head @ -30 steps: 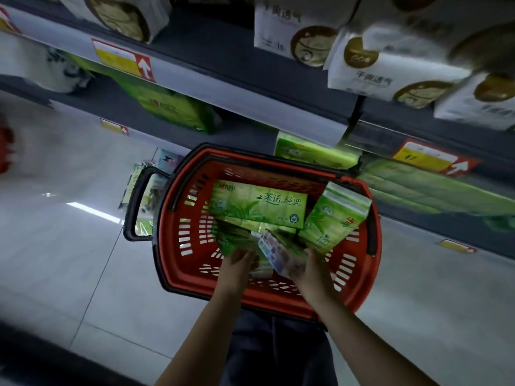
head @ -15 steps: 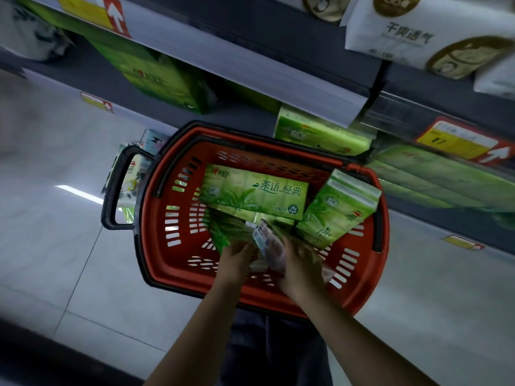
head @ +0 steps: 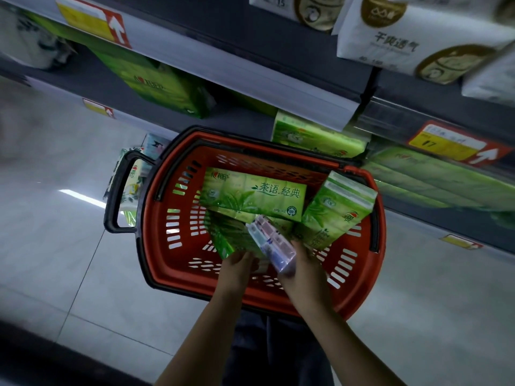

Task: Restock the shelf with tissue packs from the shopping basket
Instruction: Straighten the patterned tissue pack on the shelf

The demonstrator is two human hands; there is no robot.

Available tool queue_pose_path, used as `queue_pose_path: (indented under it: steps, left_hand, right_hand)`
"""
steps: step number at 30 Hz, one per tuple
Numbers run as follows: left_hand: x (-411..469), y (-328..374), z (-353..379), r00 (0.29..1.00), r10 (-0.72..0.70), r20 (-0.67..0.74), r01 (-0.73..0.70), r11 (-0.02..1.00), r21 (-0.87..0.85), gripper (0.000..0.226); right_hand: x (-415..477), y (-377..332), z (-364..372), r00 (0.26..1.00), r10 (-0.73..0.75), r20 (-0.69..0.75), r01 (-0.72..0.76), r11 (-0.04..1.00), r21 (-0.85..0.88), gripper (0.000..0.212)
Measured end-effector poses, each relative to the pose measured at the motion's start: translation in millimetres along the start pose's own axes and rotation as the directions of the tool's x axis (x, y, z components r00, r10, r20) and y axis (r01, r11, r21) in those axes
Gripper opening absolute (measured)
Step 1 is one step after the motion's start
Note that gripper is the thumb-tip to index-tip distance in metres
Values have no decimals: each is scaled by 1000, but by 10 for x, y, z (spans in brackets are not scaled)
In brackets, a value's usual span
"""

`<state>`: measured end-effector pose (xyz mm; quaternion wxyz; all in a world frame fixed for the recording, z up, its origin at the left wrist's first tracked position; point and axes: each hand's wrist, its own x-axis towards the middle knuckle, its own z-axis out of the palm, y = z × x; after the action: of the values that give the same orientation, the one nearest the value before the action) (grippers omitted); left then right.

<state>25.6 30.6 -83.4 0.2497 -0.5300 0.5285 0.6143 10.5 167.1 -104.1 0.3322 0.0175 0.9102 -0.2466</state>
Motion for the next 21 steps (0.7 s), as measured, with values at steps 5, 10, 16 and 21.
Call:
queue_pose_path:
  steps: [5,10,16,21]
  left_hand:
    - [-84,-49,-4,996,-30,-83,23,997,-78,19]
    - [-223,-46,-51,996,-45,-76,36,992,-124,6]
    - [-351,22,-96,998,23,-51,-31,987,-157,19]
    - [-497,180,-200,995,90,-34,-96,965,-244,49]
  right_hand:
    - [-94,97,-355,992,125,-9,-109,896,430,68]
    - [-149,253,-657,962,271,-27,-138,571,809,55]
    - [-340,155,-718,969,191,159,-207,262,943,76]
    - [-411,2,-736,968,120,222,-236,121,964,78]
